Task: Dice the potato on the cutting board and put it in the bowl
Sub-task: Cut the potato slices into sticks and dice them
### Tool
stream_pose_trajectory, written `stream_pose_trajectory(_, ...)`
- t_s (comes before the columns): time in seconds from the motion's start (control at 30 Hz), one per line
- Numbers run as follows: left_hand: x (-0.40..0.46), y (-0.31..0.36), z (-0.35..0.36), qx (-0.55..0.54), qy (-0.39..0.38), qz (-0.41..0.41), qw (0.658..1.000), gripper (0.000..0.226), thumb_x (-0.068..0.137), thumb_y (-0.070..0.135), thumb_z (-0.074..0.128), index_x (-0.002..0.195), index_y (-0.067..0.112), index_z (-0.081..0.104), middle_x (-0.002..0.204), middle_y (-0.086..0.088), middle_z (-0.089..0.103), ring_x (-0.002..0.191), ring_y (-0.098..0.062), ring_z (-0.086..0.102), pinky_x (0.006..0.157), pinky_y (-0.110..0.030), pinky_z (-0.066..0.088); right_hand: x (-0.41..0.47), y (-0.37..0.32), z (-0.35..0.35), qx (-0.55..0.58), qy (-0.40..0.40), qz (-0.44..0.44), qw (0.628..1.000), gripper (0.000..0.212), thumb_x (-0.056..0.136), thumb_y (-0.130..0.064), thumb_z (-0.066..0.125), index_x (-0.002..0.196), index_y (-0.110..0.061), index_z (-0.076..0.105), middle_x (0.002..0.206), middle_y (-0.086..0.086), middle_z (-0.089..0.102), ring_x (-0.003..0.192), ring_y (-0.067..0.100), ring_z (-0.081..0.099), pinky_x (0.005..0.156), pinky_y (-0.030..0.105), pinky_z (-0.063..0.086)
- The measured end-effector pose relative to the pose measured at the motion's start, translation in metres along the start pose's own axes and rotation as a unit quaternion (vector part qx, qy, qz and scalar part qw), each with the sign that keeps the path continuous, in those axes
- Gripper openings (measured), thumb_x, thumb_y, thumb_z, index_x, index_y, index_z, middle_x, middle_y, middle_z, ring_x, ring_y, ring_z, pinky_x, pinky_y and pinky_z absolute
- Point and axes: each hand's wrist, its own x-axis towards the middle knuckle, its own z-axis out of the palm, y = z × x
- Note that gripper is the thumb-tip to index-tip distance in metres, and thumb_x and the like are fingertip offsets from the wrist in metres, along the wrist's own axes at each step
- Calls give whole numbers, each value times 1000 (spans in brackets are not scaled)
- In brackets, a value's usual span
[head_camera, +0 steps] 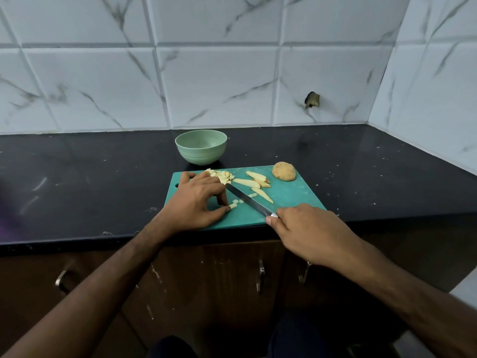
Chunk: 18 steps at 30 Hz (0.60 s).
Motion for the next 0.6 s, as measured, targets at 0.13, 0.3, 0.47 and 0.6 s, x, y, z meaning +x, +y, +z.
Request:
stream_pose_trajectory(0.13, 0, -2, 1, -1, -1, -4, 1000, 18, 85, 53, 63, 78, 39, 55, 83, 22, 57, 90, -4, 51, 89, -36, 30, -14, 1, 0, -20, -2, -10, 1000, 42, 108, -55, 24, 90, -27, 51, 77, -8, 53, 67, 8, 53, 55, 26, 35)
stream_pose_trajectory(0.3, 0, -3, 1, -1, -7, -5, 1000, 18, 85, 50, 67, 76, 38, 56, 83, 22, 57, 92, -4, 52, 91, -34, 28, -18, -4, 11, -22, 11, -16, 1000, 40, 108, -52, 26, 88, -27, 51, 75, -8, 52, 63, 6, 50, 53, 25, 31)
stream_pose_trajectory(0.47, -1, -5, 2, 1, -11, -9, 1000, 20, 86, 51, 68, 75, 36, 60, 83, 22, 58, 92, -4, 51, 90, -33, 27, -1, -9, 13, -13, -6, -33, 999, 36, 108, -51, 29, 88, -27, 48, 77, -8, 51, 66, 6, 50, 54, 26, 30)
stream_pose_trajectory(0.6, 0, -1, 2, 4, -14, -5, 1000, 17, 87, 50, 61, 79, 36, 57, 85, 21, 57, 90, -3, 49, 90, -34, 27, 9, -2, -3, 18, -37, -17, 999, 40, 108, -53, 30, 80, -29, 46, 79, -5, 54, 68, 8, 52, 56, 27, 36)
